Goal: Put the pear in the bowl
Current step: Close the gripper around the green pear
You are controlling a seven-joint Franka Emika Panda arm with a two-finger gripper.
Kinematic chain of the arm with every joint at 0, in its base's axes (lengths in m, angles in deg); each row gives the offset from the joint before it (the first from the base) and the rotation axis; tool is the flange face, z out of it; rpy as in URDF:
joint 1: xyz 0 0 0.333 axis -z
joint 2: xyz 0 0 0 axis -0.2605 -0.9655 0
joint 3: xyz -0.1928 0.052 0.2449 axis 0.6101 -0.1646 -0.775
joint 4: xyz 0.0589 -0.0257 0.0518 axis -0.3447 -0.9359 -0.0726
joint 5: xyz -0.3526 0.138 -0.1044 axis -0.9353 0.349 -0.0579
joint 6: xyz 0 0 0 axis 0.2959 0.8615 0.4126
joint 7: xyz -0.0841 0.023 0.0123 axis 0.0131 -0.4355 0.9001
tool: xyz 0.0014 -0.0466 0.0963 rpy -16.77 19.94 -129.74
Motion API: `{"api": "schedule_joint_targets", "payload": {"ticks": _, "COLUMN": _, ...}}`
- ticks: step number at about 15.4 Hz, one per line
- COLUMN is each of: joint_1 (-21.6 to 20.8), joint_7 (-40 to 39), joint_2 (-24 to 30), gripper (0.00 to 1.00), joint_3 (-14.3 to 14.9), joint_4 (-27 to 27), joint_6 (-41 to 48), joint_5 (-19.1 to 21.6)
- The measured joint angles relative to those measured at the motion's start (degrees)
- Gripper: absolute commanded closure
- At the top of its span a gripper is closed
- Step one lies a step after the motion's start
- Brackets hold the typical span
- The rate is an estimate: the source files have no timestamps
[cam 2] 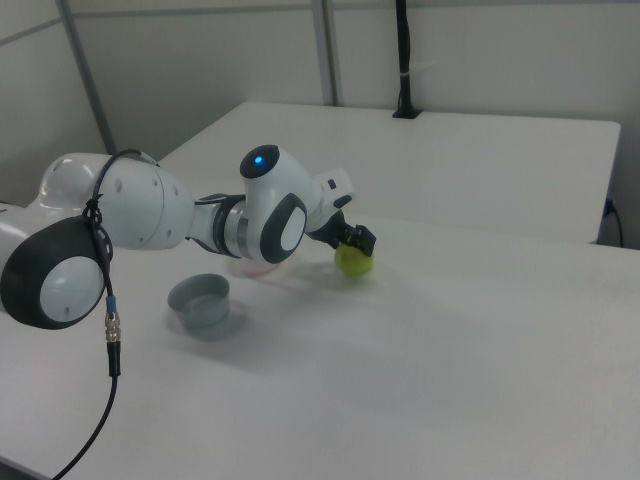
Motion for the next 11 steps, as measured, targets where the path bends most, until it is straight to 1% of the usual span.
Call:
{"api": "schedule_joint_targets", "payload": {"ticks": 1, "joint_1": 0.0, "joint_7": 0.0, "joint_2": 0.0, "gripper": 0.52, "joint_3": 0.0, "joint_4": 0.2, "joint_6": 0.0, "joint_5": 0.0}}
{"api": "schedule_joint_targets", "payload": {"ticks": 3, "joint_1": 0.0, "joint_7": 0.0, "joint_2": 0.0, "gripper": 0.54, "joint_3": 0.0, "joint_4": 0.3, "joint_6": 0.0, "joint_5": 0.0}}
{"api": "schedule_joint_targets", "payload": {"ticks": 11, "joint_1": 0.0, "joint_7": 0.0, "joint_2": 0.0, "gripper": 0.55, "joint_3": 0.0, "joint_4": 0.5, "joint_6": 0.0, "joint_5": 0.0}}
